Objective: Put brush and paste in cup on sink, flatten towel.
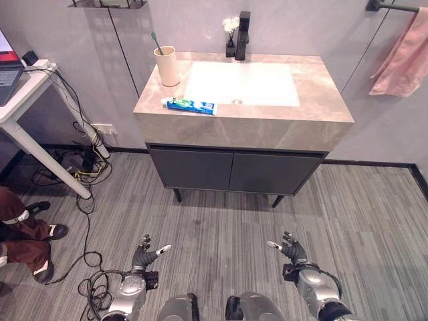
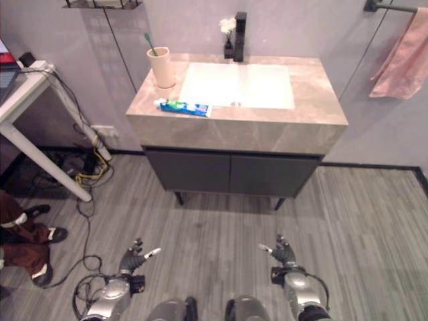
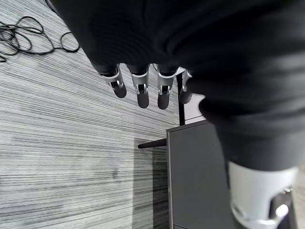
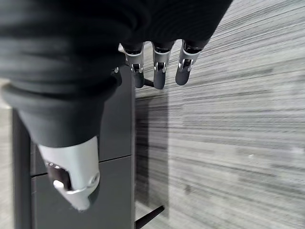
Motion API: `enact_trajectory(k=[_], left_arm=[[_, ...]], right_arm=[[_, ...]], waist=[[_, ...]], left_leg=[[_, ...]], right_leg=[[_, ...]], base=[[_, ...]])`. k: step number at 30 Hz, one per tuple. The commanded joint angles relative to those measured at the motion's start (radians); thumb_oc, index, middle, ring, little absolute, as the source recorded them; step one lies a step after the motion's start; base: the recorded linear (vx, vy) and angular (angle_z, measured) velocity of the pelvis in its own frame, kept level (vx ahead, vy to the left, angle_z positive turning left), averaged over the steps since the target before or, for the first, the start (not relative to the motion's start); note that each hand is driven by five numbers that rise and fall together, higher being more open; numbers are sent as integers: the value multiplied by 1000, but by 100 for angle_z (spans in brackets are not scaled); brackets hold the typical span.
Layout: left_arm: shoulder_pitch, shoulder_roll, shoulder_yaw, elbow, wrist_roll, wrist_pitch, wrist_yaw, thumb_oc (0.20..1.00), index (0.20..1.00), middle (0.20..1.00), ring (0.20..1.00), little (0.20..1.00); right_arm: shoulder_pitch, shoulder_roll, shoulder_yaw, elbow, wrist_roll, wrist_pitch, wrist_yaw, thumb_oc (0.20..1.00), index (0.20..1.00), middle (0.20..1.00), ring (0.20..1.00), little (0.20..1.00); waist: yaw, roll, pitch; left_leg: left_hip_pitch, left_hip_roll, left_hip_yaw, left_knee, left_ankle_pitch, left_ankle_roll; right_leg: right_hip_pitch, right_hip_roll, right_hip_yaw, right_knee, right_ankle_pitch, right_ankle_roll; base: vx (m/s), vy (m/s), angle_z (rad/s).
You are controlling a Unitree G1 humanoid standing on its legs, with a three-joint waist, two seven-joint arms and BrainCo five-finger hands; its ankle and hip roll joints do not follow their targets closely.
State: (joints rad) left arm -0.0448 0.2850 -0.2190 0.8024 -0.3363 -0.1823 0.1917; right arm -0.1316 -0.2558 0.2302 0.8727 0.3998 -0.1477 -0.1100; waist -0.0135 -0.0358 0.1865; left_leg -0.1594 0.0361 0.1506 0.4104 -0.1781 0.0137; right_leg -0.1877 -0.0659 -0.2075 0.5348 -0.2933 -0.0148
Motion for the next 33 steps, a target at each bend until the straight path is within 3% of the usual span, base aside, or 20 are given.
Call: enact_trajectory(k=[1,7,14,18,33], left_arm=[[0,13,-24,-67,3,-59,13,1000,1000,1000,1000,1000],[14,5,-36,-63,0,-53,11,1000,1000,1000,1000,1000],[29,4,-71,-65,35,-42,2,1000,1000,1000,1000,1000],[22,7,-76,-59,46,-35,0,1000,1000,1000,1000,1000],[41,7,-63,-3,55,-22,-3,1000,1000,1000,1000,1000]], right_arm=[[-11,-9,24,-42,23,-52,-14,1000,1000,1000,1000,1000],[5,-10,19,-33,-9,-41,-42,1000,1000,1000,1000,1000],[21,-19,27,-28,-18,-40,-47,1000,1000,1000,1000,1000],[25,-23,24,-39,-13,-37,-46,1000,1000,1000,1000,1000],[56,-44,14,-92,-61,-30,-53,1000,1000,1000,1000,1000]], waist=[[1,3,3],[-2,8,-4],[0,12,-33],[0,14,-39],[-27,12,-41]], left_leg=[[8,81,7,115,-72,-59],[22,75,7,91,-60,-57],[59,56,-1,-56,20,-59],[68,55,-7,-93,40,-60],[105,62,3,-167,59,-61]], right_leg=[[21,-104,-53,-14,129,113],[33,-102,-57,-39,142,114],[70,-70,-60,-185,192,112],[78,-63,-60,-204,199,111],[71,-46,-39,-202,201,107]], base=[[0,0,0],[24,-8,-1],[42,-35,0],[19,-14,2],[8,-10,0]])
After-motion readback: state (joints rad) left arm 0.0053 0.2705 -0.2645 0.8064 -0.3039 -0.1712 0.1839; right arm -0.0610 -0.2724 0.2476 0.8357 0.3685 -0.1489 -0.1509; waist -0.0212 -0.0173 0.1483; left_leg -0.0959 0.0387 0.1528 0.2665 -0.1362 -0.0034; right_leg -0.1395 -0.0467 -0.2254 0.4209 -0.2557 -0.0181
